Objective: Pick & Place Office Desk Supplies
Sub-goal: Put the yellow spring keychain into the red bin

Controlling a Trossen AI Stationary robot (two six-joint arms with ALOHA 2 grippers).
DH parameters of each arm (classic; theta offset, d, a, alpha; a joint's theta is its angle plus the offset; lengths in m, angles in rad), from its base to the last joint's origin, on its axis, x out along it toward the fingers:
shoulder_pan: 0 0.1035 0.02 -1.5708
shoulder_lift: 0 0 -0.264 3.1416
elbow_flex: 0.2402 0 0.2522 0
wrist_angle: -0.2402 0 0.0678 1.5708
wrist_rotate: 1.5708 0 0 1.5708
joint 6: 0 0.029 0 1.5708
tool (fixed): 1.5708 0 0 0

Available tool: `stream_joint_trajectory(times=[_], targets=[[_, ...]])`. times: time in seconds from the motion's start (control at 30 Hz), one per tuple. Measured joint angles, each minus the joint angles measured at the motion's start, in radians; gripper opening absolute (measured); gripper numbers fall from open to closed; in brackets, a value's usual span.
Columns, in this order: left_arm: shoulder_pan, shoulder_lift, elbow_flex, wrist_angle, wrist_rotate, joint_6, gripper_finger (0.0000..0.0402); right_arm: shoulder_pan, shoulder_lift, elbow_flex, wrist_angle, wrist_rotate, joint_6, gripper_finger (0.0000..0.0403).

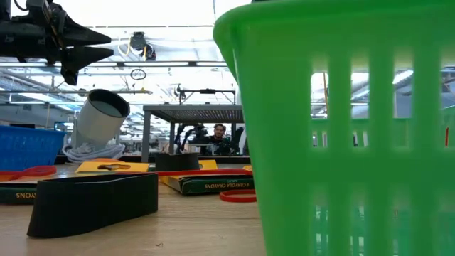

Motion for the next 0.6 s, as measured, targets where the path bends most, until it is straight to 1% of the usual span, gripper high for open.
stream_joint_trajectory(times=[0.2, 0.37, 0.6], targets=[[0.0, 0.0, 0.0, 0.0, 0.0, -0.001, 0.0152, -0.038, 0.074, 0.0, 0.004, 0.0, 0.01, 0.0118], [0.0, 0.0, 0.0, 0.002, -0.002, -0.001, 0.0152, -0.054, 0.133, 0.0, 0.003, -0.003, 0.052, 0.0117], [0.0, 0.0, 0.0, 0.002, -0.002, -0.001, 0.0152, -0.054, 0.205, 0.0, 0.007, -0.004, 0.07, 0.0121]])
